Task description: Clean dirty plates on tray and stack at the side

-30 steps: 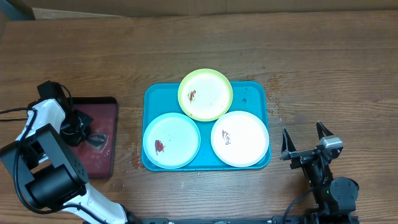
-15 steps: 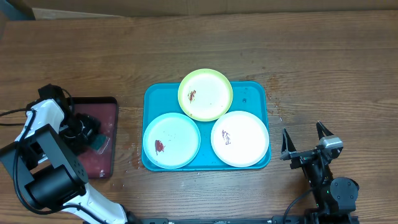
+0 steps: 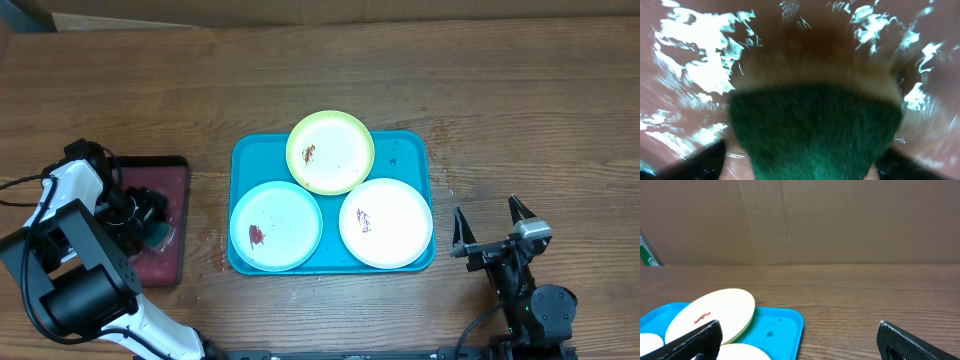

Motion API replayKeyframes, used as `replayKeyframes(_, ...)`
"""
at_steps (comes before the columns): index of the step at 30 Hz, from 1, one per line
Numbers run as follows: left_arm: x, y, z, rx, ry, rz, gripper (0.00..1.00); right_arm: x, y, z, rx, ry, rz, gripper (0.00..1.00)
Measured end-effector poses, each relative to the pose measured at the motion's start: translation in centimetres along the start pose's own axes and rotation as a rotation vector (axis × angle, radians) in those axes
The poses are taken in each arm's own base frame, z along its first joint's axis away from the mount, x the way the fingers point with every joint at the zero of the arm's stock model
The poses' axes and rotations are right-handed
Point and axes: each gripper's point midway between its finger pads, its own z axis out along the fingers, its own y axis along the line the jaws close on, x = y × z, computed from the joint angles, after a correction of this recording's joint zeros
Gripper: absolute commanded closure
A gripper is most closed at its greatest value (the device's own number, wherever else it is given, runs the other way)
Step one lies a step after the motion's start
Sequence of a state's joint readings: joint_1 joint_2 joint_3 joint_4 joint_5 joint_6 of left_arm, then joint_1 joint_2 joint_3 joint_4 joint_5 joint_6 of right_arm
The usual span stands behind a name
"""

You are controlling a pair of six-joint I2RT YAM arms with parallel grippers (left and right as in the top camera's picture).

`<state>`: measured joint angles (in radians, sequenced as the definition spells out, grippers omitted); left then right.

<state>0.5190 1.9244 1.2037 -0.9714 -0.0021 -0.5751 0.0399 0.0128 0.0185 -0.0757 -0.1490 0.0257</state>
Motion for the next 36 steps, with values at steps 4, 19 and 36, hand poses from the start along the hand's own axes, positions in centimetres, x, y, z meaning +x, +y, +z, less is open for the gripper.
replayKeyframes(4, 1.3, -0.3, 0.1, 0.027, 0.065, 0.001, 0.01, 0.0, 0.0, 0.0, 0.001, 0.000, 0.000, 0.00)
replayKeyframes(19, 2.3, -0.8, 0.4, 0.058, 0.117, -0.001, 0.93, 0.0, 0.0, 0.0, 0.001, 0.000, 0.000, 0.00)
replayKeyframes(36, -2.5, -1.6, -0.1, 0.065, -0.102, 0.001, 0.34, 0.0, 0.0, 0.0, 0.001, 0.001, 0.000, 0.00)
